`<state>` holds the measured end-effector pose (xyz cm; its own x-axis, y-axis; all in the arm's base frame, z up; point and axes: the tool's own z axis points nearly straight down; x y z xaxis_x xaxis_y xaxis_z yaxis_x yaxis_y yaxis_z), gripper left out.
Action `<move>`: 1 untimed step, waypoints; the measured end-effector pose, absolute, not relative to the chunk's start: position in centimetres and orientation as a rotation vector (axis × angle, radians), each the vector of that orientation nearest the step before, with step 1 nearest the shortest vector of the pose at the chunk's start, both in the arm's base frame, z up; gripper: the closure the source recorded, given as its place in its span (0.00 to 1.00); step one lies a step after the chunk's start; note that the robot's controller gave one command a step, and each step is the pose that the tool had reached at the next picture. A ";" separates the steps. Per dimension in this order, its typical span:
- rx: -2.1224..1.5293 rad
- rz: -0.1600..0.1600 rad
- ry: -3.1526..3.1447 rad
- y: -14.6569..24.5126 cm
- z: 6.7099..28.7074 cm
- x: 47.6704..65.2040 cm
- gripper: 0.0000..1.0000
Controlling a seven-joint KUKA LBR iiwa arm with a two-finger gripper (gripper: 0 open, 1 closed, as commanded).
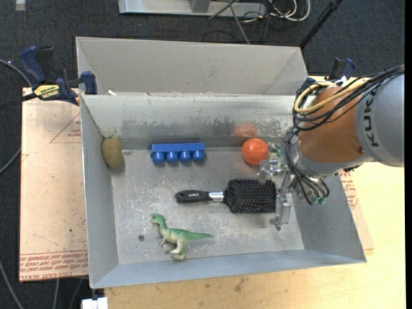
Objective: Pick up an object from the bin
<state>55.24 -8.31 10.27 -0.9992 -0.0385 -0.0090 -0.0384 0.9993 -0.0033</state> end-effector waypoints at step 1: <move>-0.172 0.005 3.135 -8.6 7.4 57.9 1.00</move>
Offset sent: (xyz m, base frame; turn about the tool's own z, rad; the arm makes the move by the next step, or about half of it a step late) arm 0.0000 0.0000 0.0000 0.0000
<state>57.88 -8.60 7.40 -0.9940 -0.1097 -0.0019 -0.1097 0.9940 0.0033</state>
